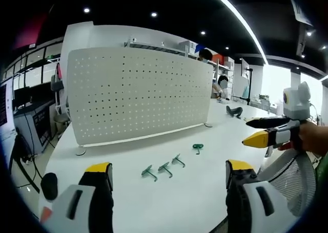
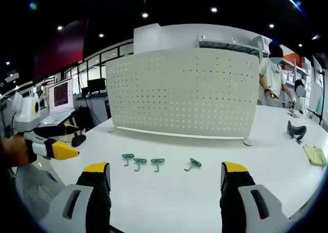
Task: Insert the hook assembly into the mounting plate slot until the hook locks in place.
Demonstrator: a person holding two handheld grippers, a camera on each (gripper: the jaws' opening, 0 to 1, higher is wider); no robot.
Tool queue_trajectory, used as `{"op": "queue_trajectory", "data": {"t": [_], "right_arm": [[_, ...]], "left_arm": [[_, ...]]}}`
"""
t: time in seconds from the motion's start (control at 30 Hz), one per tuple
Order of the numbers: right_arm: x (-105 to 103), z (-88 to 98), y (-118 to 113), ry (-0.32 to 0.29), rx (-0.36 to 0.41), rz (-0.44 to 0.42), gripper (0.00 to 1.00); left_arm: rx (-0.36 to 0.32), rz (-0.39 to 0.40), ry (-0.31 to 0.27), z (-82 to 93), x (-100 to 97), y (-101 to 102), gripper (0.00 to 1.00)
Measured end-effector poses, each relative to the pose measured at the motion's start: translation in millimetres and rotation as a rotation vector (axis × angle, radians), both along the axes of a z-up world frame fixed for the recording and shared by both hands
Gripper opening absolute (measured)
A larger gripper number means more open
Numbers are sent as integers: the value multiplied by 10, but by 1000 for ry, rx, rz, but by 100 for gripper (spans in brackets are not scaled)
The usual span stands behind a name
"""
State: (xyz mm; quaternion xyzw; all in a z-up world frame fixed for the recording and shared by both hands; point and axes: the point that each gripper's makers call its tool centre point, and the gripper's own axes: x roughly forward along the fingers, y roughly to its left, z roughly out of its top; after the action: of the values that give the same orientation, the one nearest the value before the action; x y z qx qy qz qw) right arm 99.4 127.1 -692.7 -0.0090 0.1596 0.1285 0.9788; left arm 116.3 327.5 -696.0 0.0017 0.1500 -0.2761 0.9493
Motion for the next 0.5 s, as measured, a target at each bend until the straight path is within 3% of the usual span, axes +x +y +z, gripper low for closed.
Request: {"op": "queue_trajectory", "data": {"t": [0.5], "right_arm": [[12, -4, -19, 4, 2, -10, 90]], "left_arm": [[9, -10, 6, -13, 66, -1, 91]]}}
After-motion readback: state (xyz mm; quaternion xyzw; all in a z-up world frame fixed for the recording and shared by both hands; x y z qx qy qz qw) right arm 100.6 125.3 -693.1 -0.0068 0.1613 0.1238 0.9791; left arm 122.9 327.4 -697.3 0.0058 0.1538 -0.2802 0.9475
